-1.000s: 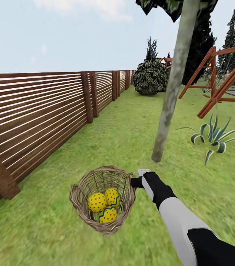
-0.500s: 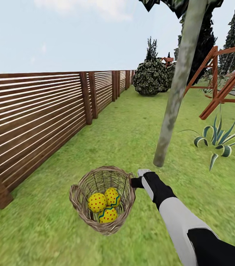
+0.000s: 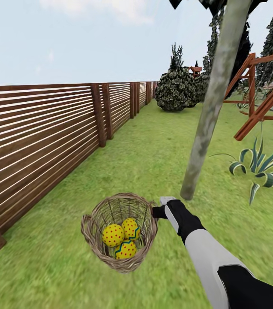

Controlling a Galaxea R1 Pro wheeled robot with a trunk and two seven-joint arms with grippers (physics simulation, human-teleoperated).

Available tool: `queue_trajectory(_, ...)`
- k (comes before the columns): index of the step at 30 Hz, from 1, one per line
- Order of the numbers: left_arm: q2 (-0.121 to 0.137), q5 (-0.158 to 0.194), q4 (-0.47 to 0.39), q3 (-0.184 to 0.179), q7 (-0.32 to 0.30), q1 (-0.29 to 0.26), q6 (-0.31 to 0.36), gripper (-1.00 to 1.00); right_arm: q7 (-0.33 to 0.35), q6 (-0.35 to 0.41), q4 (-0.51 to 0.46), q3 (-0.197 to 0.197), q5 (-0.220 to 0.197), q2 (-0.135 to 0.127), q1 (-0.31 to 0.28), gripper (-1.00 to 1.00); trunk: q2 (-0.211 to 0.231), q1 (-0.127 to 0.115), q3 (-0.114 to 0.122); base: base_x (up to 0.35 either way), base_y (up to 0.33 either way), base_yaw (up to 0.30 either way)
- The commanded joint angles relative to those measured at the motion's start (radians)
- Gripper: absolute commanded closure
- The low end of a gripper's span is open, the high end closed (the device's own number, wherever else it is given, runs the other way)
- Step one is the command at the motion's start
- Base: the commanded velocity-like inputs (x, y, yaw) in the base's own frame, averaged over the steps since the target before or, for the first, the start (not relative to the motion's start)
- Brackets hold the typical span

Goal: Take the three Easter eggs out of the wicker basket on the lawn in the garden, then place them on the lawn next to a single tree (choose any tree) so that all three eggs are next to the same tree and none are left in the basket.

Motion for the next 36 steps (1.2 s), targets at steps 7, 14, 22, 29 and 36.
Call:
queue_trajectory(7, 0.0, 0.012, 0.0, -0.005, 0.0, -0.001, -0.005, -1.0, 0.0, 0.005, 0.0, 0.0, -0.01, 0.001, -0.001, 1.0, -0.001, 0.001, -0.001, 0.335, 0.0, 0.0)
queue_trajectory(14, 0.0, 0.015, 0.0, -0.005, -0.001, -0.001, -0.006, -1.0, 0.0, 0.005, -0.001, 0.0, -0.01, 0.002, -0.001, 1.0, -0.001, 0.001, -0.001, 0.326, 0.039, 0.0)
queue_trajectory(22, 0.0, 0.014, 0.0, -0.005, -0.004, -0.001, -0.006, -1.0, 0.092, 0.005, -0.003, -0.001, -0.008, 0.0, -0.001, 1.0, -0.001, 0.001, -0.001, 0.265, 0.191, 0.18)
queue_trajectory(29, 0.0, 0.014, 0.0, -0.005, -0.004, -0.001, -0.006, -1.0, 0.098, 0.005, -0.003, -0.001, -0.008, 0.0, -0.001, 1.0, -0.001, 0.001, -0.001, 0.269, 0.205, 0.083)
queue_trajectory(36, 0.0, 0.015, 0.0, -0.005, -0.004, -0.001, -0.007, -1.0, 0.098, 0.005, -0.003, -0.001, -0.008, 0.0, -0.001, 1.0, -0.001, 0.001, 0.0, 0.273, 0.214, -0.009)
